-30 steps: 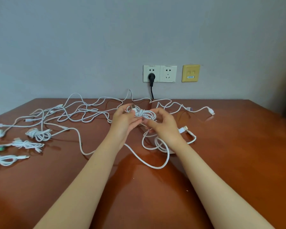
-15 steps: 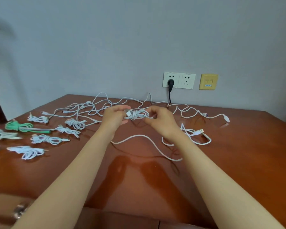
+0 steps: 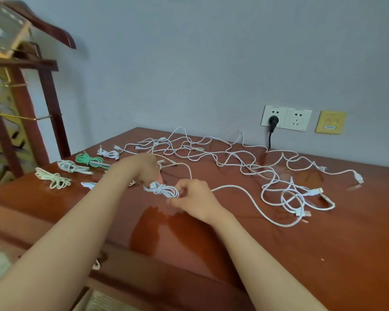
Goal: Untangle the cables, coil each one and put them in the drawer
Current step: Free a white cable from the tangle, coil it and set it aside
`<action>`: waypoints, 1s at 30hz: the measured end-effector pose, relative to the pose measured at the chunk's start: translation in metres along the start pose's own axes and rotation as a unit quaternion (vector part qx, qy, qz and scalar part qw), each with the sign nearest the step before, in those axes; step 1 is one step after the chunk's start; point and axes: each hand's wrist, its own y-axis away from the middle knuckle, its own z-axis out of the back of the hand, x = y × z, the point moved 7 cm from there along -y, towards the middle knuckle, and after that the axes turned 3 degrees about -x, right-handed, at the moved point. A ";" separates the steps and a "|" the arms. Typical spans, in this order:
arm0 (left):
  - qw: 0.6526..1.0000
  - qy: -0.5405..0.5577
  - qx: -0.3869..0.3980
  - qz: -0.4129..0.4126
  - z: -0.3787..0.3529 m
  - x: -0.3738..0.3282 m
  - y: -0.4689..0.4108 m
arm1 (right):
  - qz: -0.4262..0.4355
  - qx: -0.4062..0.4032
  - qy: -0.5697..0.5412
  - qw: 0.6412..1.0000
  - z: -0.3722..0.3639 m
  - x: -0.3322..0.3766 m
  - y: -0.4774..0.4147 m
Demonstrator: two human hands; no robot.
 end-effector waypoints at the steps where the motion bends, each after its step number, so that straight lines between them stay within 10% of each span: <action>1: 0.999 -0.030 0.025 0.007 -0.004 0.005 0.001 | 0.004 0.017 0.002 1.000 -0.008 0.003 0.000; 7: 0.977 -0.162 0.138 0.032 -0.026 0.031 0.001 | 0.024 0.077 0.008 0.997 -0.036 0.017 0.000; 16: 0.994 -0.088 0.070 0.013 -0.019 0.007 -0.007 | -0.001 0.122 -0.084 0.989 -0.035 0.012 -0.003; 22: 0.999 -0.016 0.025 -0.019 -0.022 -0.021 -0.018 | -0.020 -0.085 -0.015 0.996 0.013 -0.026 -0.011; 30: 0.998 -0.004 -0.004 -0.059 -0.058 -0.072 -0.038 | -0.112 -0.104 0.210 0.966 0.044 -0.077 -0.005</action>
